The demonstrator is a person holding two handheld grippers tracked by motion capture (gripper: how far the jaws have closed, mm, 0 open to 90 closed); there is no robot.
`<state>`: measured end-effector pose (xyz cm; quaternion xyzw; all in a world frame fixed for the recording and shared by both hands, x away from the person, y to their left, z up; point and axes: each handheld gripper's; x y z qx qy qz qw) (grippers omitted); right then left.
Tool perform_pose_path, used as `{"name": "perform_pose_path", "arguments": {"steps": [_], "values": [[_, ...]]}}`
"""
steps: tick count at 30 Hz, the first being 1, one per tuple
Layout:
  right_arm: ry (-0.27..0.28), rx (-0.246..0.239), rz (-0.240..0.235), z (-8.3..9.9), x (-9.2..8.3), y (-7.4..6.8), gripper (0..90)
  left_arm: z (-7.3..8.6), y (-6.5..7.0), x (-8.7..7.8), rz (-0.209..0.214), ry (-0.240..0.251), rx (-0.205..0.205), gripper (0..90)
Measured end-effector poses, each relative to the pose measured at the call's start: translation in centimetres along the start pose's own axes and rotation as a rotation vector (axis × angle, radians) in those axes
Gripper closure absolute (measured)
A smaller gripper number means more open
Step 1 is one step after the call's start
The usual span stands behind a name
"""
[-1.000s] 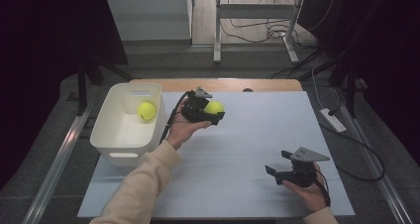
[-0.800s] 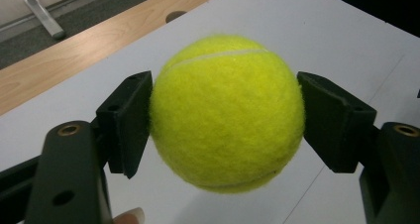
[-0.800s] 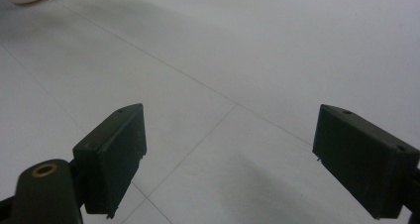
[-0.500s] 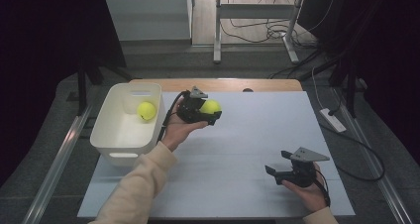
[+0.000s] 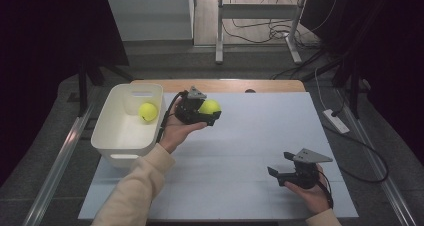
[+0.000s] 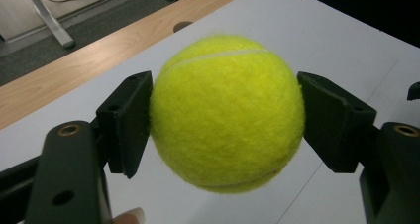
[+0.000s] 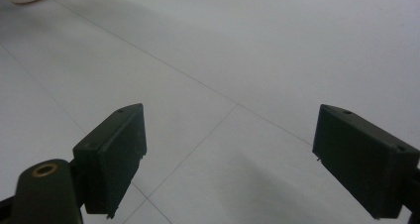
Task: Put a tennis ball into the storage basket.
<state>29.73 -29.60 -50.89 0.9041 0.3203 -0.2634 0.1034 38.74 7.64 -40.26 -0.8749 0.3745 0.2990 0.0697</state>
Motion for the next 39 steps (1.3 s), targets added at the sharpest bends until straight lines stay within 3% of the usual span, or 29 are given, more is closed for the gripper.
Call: {"name": "perform_pose_path", "arguments": {"steps": [39], "values": [[0.004, 0.003, 0.003, -0.1, 0.0, 0.0, 13.1, 0.7, -0.8, -3.3, -0.035, 0.041, -0.003, 26.9]]}}
Point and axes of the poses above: each handheld gripper's, and its own axes: x roughly forward along the jaws, z roughly out of its underside, y roughly to its right, and after that the axes turned 5 degrees about z, right-handed
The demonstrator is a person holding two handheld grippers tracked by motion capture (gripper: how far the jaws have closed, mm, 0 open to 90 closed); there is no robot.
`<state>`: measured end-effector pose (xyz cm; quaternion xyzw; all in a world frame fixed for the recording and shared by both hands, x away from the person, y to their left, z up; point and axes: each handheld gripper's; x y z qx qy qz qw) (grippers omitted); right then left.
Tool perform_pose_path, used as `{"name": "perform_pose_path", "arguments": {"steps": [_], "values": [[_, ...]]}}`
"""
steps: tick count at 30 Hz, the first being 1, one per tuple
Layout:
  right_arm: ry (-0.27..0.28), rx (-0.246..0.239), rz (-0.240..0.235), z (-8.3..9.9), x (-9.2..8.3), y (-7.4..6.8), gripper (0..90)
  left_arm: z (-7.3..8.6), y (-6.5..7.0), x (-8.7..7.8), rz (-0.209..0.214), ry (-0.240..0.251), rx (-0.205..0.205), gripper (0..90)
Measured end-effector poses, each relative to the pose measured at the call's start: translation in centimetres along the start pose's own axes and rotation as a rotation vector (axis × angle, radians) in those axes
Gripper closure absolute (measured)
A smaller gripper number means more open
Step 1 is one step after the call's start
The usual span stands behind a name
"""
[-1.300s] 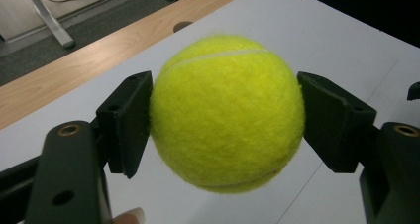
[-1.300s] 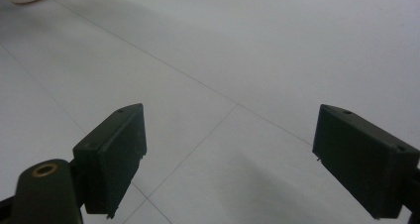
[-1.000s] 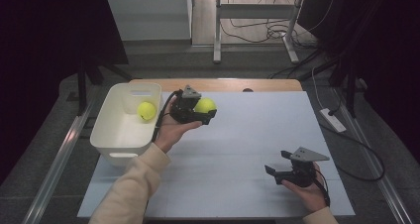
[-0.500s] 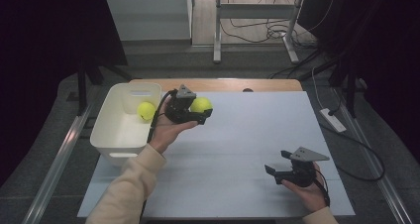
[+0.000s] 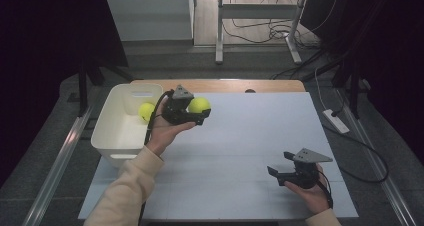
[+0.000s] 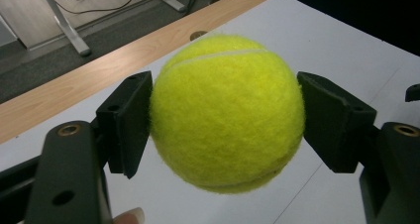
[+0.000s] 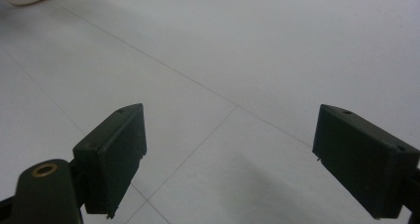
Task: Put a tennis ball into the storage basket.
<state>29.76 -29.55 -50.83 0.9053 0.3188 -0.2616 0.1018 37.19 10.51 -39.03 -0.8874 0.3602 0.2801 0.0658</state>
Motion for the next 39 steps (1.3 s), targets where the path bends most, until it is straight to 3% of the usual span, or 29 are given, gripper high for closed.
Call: {"name": "perform_pose_path", "arguments": {"steps": [39], "values": [[-0.002, -0.002, 0.002, 0.0, 0.1, -0.1, 13.1, 1.6, -2.2, -3.4, -0.06, 0.041, -0.045, 26.9]]}}
Point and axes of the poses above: each handheld gripper's, and its own axes: x roughly forward along the jaws, z roughly out of its underside, y roughly to its right, and after that the axes turned 5 degrees about z, right-handed
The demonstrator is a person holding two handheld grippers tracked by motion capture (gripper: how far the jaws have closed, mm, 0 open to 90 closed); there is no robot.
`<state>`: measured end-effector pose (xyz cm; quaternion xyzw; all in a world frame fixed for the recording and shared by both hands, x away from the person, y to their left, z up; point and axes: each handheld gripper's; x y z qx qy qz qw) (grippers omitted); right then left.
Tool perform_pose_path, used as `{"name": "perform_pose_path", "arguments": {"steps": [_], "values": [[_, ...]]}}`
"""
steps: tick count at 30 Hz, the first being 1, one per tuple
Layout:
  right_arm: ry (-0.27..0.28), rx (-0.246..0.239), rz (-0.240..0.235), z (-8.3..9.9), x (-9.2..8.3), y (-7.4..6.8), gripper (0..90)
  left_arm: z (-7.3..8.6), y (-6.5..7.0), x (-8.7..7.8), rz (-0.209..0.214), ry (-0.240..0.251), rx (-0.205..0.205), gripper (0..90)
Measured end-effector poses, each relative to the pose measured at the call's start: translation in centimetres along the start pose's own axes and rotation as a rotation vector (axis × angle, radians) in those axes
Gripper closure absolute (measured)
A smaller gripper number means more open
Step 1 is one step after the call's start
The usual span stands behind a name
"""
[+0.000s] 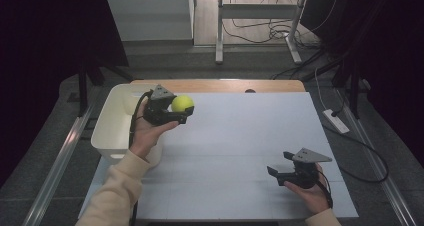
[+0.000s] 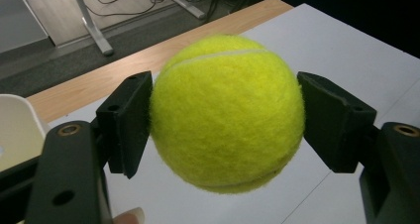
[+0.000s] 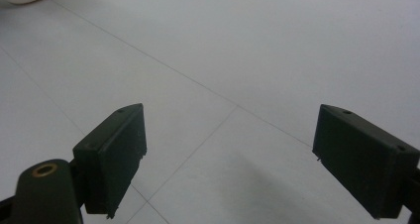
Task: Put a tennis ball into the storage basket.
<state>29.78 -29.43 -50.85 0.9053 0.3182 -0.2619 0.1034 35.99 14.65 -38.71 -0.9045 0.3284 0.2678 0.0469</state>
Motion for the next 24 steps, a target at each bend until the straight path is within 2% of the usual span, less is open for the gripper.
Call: {"name": "perform_pose_path", "arguments": {"steps": [11, 24], "values": [[-0.001, 0.0, 0.002, 0.0, 0.0, 0.0, 13.1, 0.5, -1.2, -0.6, -0.024, 0.007, -0.029, 26.9], [-0.004, -0.002, 0.005, 0.0, 0.0, 0.0, 13.1, 0.8, -1.8, -1.4, -0.037, 0.018, -0.044, 26.9]]}}
Point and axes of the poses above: each handheld gripper's, and its own axes: x roughly forward along the jaws, z roughly out of its underside, y roughly to its right, and after that the axes turned 5 degrees about z, right-handed
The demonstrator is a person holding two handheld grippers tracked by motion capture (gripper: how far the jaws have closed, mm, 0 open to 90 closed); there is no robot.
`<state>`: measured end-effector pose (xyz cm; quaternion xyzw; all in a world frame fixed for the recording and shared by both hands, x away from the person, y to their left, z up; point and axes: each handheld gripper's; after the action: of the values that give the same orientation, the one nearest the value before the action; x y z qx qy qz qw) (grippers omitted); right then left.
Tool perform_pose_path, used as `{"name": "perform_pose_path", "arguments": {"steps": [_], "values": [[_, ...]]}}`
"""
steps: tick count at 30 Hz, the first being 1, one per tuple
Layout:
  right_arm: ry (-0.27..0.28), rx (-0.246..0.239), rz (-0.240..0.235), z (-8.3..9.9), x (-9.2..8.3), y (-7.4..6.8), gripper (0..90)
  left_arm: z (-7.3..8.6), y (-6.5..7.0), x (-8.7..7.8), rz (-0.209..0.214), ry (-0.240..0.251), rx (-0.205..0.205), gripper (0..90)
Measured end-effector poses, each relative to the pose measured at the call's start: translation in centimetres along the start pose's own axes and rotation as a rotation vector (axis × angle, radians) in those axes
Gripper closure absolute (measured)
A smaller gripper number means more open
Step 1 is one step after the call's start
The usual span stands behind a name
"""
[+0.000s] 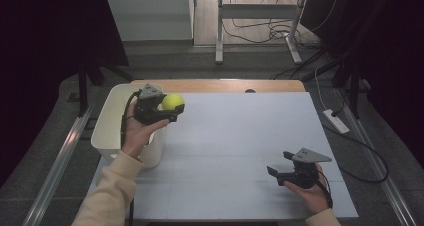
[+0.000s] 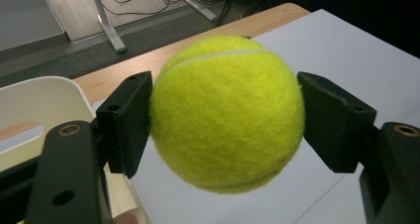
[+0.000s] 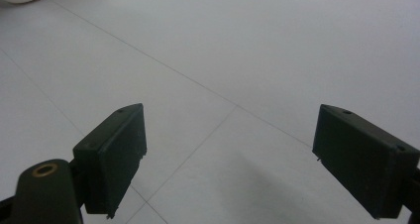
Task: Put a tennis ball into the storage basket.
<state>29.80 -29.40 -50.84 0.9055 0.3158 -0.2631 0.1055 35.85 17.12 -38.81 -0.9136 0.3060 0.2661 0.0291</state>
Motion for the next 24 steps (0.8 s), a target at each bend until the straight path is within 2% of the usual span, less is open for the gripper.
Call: {"name": "perform_pose_path", "arguments": {"steps": [18, 24], "values": [[0.002, 0.001, 0.002, 0.0, 0.0, 0.0, 13.2, 0.4, -1.0, -1.2, -0.03, 0.007, -0.015, 26.9], [0.004, 0.003, 0.0, -0.1, 0.0, 0.0, 13.2, 0.5, -1.8, -1.8, -0.052, 0.005, -0.024, 26.9]]}}
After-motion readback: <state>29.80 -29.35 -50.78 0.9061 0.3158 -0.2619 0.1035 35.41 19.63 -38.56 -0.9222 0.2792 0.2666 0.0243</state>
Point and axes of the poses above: each handheld gripper's, and its own axes: x roughly forward along the jaws, z roughly out of its underside, y roughly to its right, and after that the axes turned 5 degrees about z, right-handed
